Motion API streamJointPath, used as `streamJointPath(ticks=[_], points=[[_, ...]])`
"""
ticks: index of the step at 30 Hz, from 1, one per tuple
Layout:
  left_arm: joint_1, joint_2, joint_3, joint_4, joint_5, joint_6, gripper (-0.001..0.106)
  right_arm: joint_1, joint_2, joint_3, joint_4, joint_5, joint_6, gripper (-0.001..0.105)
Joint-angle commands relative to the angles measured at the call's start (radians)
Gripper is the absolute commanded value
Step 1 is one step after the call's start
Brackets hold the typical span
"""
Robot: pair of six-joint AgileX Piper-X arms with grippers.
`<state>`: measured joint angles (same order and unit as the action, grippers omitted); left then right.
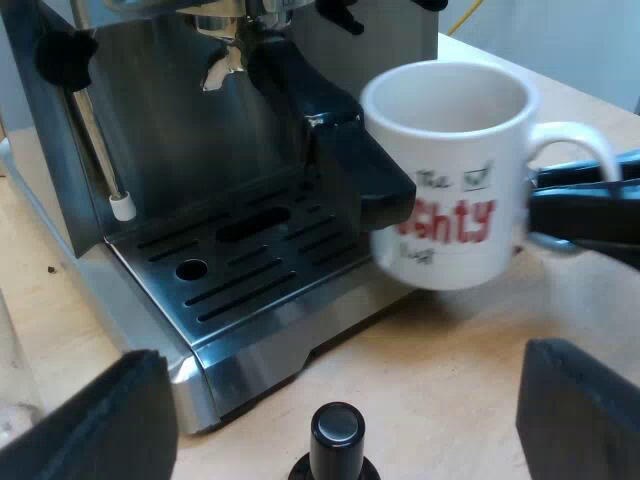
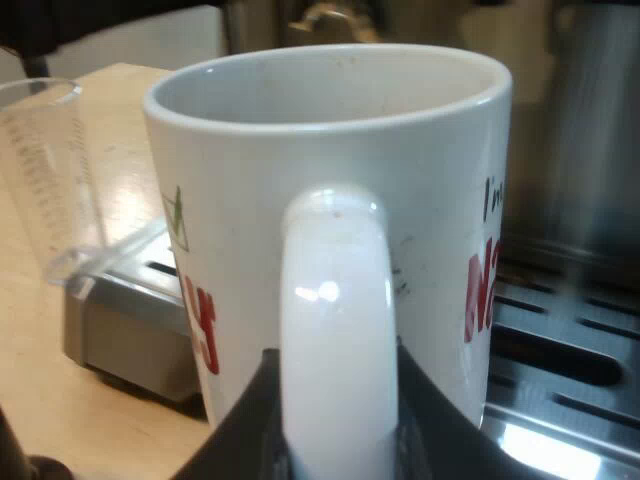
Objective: Remove mug from coffee machine
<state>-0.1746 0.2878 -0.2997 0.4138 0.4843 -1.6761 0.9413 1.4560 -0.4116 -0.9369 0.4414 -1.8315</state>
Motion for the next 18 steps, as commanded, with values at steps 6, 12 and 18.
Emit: streamJointPath(ticks=[6,12,18], points=[[-0.005,-0.001,-0.001,-0.016,0.007,-0.01,0.072,0.001,-0.148,0.094,-0.047,0.031,-0.03,0.0],[-0.005,-0.001,-0.001,-0.016,0.007,-0.01,0.072,0.001,-0.264,0.147,0.005,0.034,-0.03,0.0],[-0.005,-0.001,-0.001,-0.016,0.007,-0.01,0.072,0.001,-0.396,0.149,0.145,0.034,-0.035,0.0]])
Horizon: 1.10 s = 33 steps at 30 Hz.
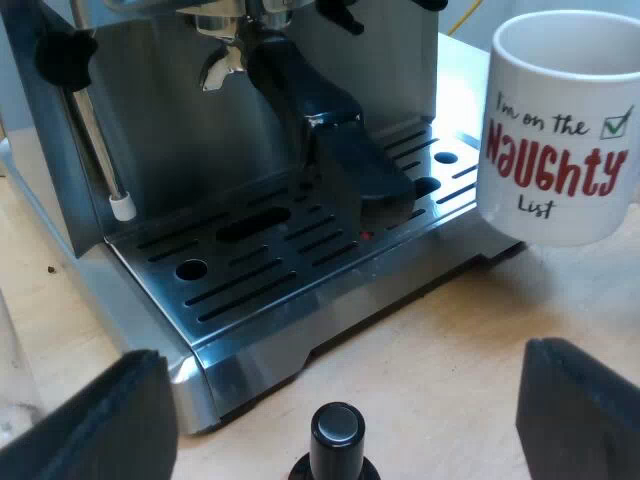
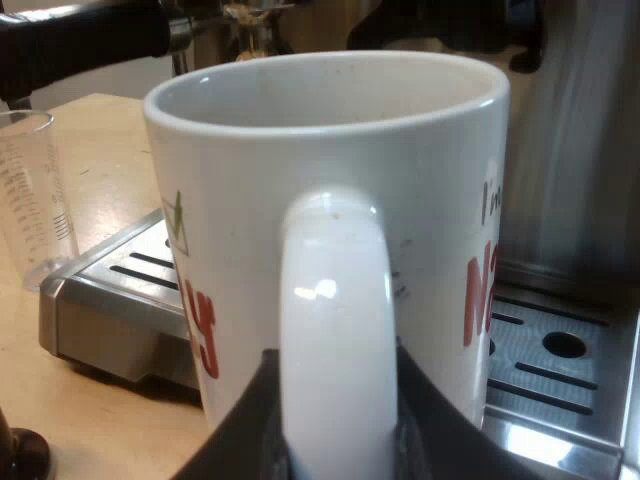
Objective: Remove mug from coffee machine
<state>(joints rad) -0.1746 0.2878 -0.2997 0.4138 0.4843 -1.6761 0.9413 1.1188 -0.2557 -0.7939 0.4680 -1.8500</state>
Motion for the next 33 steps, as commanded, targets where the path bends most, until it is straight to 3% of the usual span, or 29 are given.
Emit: streamJointPath(ticks=[1,16,33], points=[[-0.005,-0.001,-0.001,-0.016,0.007,-0.01,0.072,0.001,-0.089,-0.007,0.035,0.008,-0.017,0.0],[-0.005,-0.001,-0.001,-0.016,0.007,-0.01,0.072,0.001,-0.427,-0.007,0.388,0.062,-0.017,0.0],[-0.005,-0.001,-0.001,-0.016,0.007,-0.01,0.072,0.001,-0.787,-0.007,0.736,0.268,-0.017,0.0]])
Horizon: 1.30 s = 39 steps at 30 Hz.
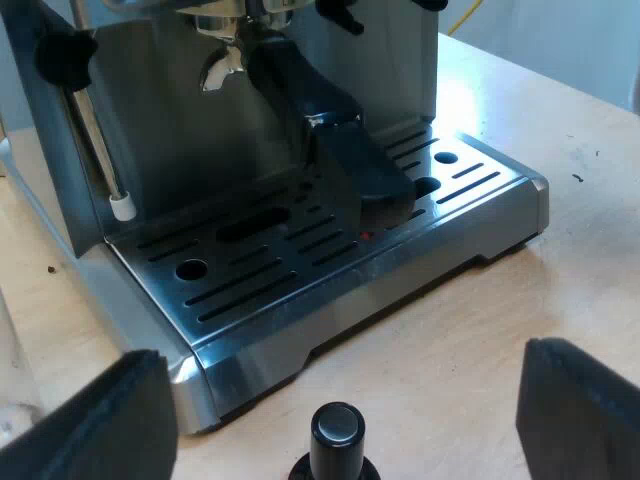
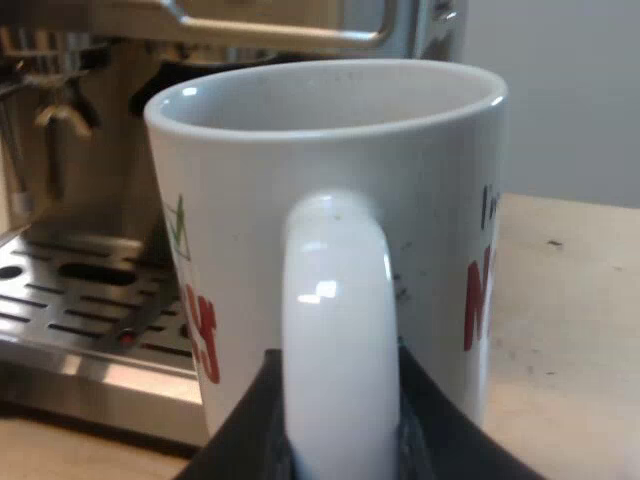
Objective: Remove mug from coffee machine
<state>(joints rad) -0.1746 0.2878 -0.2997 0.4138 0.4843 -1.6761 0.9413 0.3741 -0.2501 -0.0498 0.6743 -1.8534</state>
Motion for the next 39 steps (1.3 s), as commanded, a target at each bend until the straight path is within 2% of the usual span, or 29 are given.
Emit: streamJointPath(ticks=[1,6,11,13,16,21,25,30,35,39], points=[[-0.005,-0.001,-0.001,-0.016,0.007,-0.01,0.072,0.001,-0.06,-0.012,0.01,0.088,-0.013,0.0],[-0.005,-0.001,-0.001,-0.016,0.038,-0.01,0.072,0.001,-0.113,-0.012,0.127,0.115,-0.001,0.0],[-0.005,-0.001,-0.001,-0.016,0.108,-0.01,0.072,0.001,-0.114,0.007,0.152,0.208,0.058,0.0],[-0.005,-0.001,-0.001,-0.016,0.123,-0.01,0.072,0.001,-0.114,0.016,0.153,0.216,0.071,0.0],[-0.015,-0.001,-0.001,-0.025,0.126,-0.01,0.072,0.001,-0.114,0.033,0.153,0.221,0.072,0.0],[-0.092,-0.001,-0.001,-0.07,0.12,-0.006,0.072,0.001,-0.114,0.036,0.16,0.221,0.072,0.0],[-0.146,-0.001,-0.001,-0.084,0.085,-0.001,0.072,-0.025,-0.114,0.036,0.16,0.224,0.075,0.0],[-0.151,0.017,-0.001,-0.098,0.082,-0.001,0.072,-0.094,-0.114,0.036,0.16,0.181,0.079,0.0],[-0.151,0.084,-0.001,-0.191,0.082,-0.001,0.072,-0.186,-0.112,0.036,0.16,0.083,0.079,0.0],[-0.151,0.144,-0.001,-0.221,0.087,-0.001,0.072,-0.243,-0.112,0.036,0.16,0.012,0.079,0.0]])
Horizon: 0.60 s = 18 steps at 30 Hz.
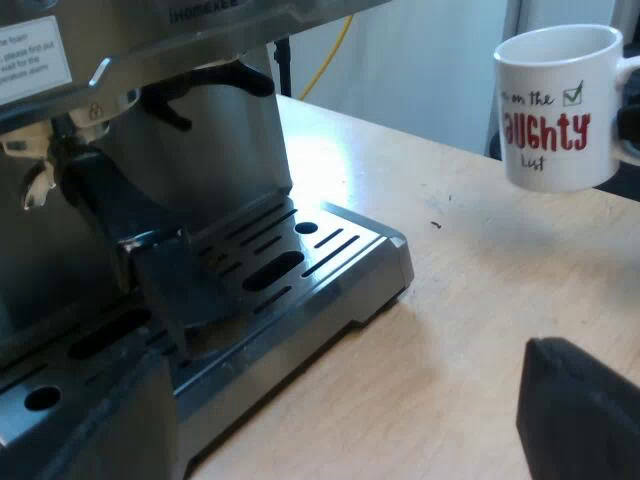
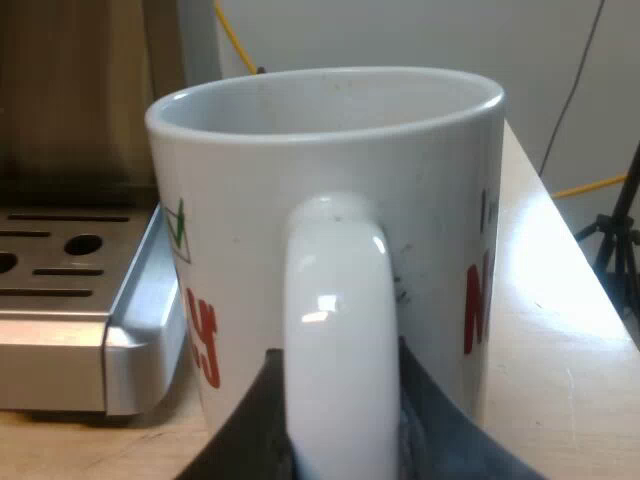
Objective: Remove mug from coffee machine
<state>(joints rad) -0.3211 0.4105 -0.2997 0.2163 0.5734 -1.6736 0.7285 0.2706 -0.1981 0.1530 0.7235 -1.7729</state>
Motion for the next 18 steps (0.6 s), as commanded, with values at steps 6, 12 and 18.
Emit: streamJointPath(ticks=[6,12,18], points=[[-0.037,0.113,-0.001,-0.093,0.018,-0.003,0.072,-0.09,-0.008,0.026,-0.108,-0.117,-0.007,0.0],[-0.121,0.16,-0.001,-0.156,0.023,-0.003,0.072,-0.099,-0.008,0.112,-0.245,-0.119,-0.011,0.0],[-0.171,0.193,-0.001,-0.156,0.005,-0.003,0.072,-0.099,-0.008,0.141,-0.253,-0.119,-0.011,0.0]])
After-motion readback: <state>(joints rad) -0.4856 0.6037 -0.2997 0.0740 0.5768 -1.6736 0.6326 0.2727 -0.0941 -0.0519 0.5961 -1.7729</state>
